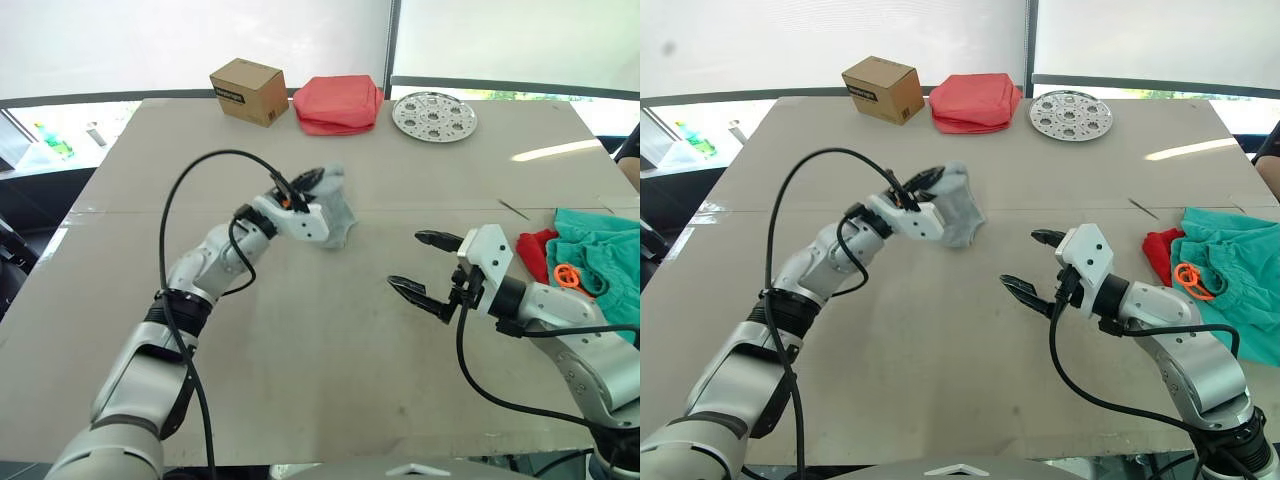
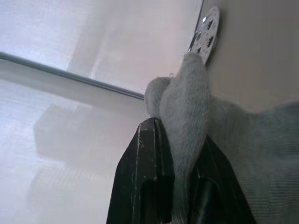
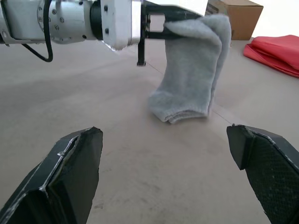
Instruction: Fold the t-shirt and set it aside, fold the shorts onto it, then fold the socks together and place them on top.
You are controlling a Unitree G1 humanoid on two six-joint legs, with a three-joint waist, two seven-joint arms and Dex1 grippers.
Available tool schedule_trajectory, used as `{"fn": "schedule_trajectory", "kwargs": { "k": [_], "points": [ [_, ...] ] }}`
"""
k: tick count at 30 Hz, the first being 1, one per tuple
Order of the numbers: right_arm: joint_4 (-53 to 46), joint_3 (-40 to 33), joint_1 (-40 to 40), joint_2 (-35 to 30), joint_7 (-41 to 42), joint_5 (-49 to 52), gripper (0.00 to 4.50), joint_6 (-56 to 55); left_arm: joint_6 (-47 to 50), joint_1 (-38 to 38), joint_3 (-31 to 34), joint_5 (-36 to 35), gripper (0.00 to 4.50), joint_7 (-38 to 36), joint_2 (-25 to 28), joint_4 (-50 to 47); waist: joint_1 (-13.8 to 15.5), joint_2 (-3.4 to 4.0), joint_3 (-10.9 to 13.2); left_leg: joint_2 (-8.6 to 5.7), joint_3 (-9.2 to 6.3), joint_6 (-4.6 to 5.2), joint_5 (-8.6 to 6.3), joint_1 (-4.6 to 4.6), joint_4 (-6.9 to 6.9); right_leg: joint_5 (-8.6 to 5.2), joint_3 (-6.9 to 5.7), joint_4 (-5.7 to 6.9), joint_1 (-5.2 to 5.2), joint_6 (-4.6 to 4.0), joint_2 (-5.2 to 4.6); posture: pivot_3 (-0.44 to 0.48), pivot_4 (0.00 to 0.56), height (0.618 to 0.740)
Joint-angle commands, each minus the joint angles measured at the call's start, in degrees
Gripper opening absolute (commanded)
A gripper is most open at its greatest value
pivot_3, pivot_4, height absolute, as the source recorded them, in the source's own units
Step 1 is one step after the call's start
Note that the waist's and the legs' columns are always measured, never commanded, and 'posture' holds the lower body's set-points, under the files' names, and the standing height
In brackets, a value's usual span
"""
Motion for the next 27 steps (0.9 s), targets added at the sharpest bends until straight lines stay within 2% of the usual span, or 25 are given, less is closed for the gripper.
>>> {"fn": "schedule_trajectory", "kwargs": {
  "k": [1,2,5,12,13,18,27],
  "points": [
    [2.6,2.9,-4.0,1.0,-0.5,-1.2,4.5,1.3,3.7,0.6,2.6,-6.8,0.02,-4.4,-2.0,1.0,0.0,0.0,0.0,0.0,0.0,0.0,0.0,0.0,0.04,0.0,0.0,0.04,0.0,0.0,0.0,0.0,0.15,0.74],
    [5.4,4.3,-5.8,2.4,-1.5,-2.1,4.5,2.1,5.4,1.0,3.3,-8.6,0.02,-5.8,-2.7,1.3,-0.2,0.0,0.0,0.0,0.0,0.0,0.0,0.01,0.08,0.0,0.0,0.07,0.01,0.0,0.01,0.0,0.15,0.74],
    [15.2,7.8,-11.1,7.4,-1.7,-3.5,3.61,2.0,10.9,1.6,5.5,-13.7,0.0,-9.8,-4.8,1.5,-0.6,-0.02,0.0,0.06,0.04,0.0,0.02,0.07,0.27,0.0,0.03,0.3,0.02,0.0,0.1,0.0,0.15,0.74],
    [44.5,10.9,-26.1,20.4,-4.8,-11.6,0.24,-6.7,18.7,3.6,8.5,-19.9,0.0,-16.6,-5.5,-1.6,-1.6,-0.04,0.0,0.01,0.08,0.03,0.04,0.11,0.44,0.01,0.12,0.71,-0.03,-0.02,0.11,0.0,0.15,0.74],
    [48.6,10.8,-28.3,22.4,-5.2,-12.4,0.02,-8.5,19.1,4.0,8.7,-20.2,0.0,-17.1,-5.4,-2.3,-1.6,-0.04,0.0,0.01,0.08,0.03,0.04,0.15,0.44,0.02,0.14,0.73,-0.01,-0.03,0.14,0.0,0.15,0.74],
    [63.2,10.1,-35.6,29.5,-3.9,-14.4,0.02,-15.4,20.6,6.1,8.5,-21.0,0.0,-19.4,-5.6,-6.3,-1.7,-0.03,0.0,0.01,0.09,0.01,0.04,0.21,0.35,0.03,0.2,0.82,-0.05,-0.05,0.16,0.0,0.15,0.74],
    [73.2,11.4,-38.8,33.8,-4.2,-20.3,0.02,-20.7,26.5,8.6,8.3,-22.2,0.0,-21.8,-7.3,-15.9,-1.7,0.0,0.0,-0.01,0.16,-0.1,-0.02,0.3,0.33,0.03,0.33,0.92,-0.08,-0.07,0.18,0.0,0.15,0.74]
  ]
}}
